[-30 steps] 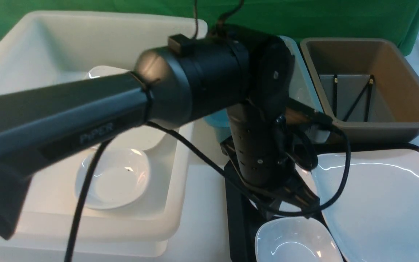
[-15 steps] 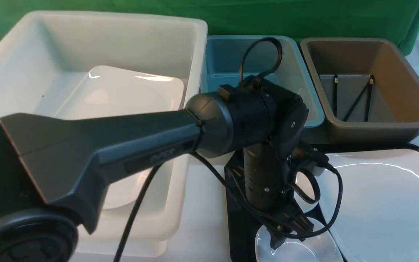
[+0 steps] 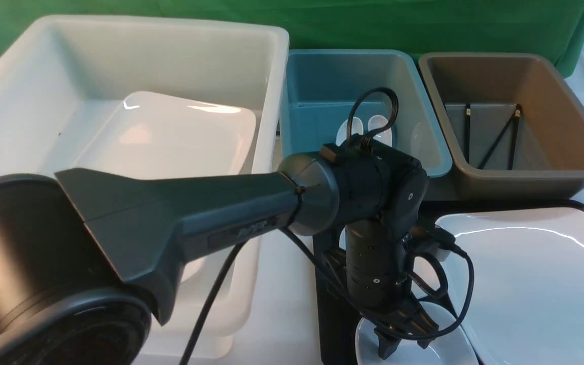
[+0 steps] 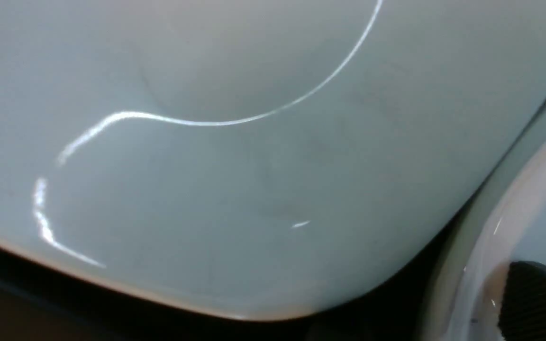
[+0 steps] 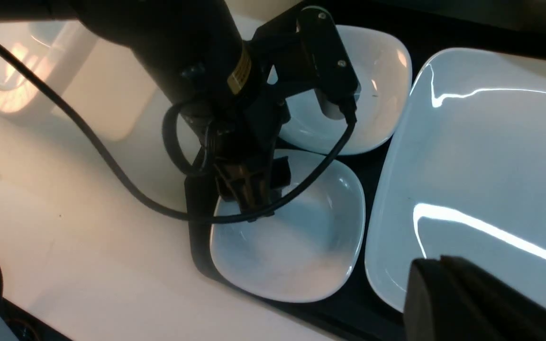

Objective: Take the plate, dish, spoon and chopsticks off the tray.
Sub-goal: Use the left arm to grab a small plate from the dinner plate, then use the left arm to put the small plate into the large storage box on the left

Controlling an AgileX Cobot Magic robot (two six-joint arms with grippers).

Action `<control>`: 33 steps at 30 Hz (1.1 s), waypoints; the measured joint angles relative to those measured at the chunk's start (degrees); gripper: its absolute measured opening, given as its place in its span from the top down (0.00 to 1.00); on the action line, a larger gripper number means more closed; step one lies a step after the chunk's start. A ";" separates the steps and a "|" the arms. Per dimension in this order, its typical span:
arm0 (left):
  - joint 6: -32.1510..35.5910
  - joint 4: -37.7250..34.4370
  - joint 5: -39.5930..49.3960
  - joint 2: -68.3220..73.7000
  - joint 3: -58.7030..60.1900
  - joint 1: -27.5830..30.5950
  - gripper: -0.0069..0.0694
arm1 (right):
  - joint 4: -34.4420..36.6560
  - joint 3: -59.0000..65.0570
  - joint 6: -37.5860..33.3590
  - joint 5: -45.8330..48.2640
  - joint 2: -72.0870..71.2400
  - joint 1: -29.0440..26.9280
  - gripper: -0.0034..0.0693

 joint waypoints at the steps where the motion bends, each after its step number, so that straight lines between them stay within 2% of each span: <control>1: -0.62 -0.06 0.06 0.04 0.00 0.00 0.48 | 0.00 0.00 0.00 0.00 0.00 0.00 0.92; 4: -2.27 -0.92 0.90 -0.10 -0.34 0.00 0.65 | 0.00 0.00 -0.07 0.00 0.00 0.00 0.92; 10: -4.41 -0.57 2.79 -1.99 -0.59 0.01 0.73 | 0.00 0.00 -0.19 0.00 0.00 0.00 0.92; 15: -4.62 -0.47 3.69 -6.04 -0.59 0.01 0.85 | 0.00 0.00 -0.19 0.00 0.00 0.00 0.92; 22: -4.62 -0.02 3.41 -12.23 -0.59 0.07 0.87 | 0.57 0.00 -0.36 0.00 0.00 0.00 0.92; 26: -4.62 -1.90 1.61 -18.49 -0.50 1.76 0.87 | 4.20 -2.73 -2.82 0.06 0.00 0.00 0.92; 29: -4.62 -3.91 0.53 -24.52 -0.50 5.68 0.87 | 8.05 -6.91 -6.08 0.01 0.36 0.00 0.92; 33: -4.42 -7.06 -1.05 -33.00 -0.50 15.85 0.87 | 17.36 -14.86 -12.80 0.65 4.11 0.00 0.92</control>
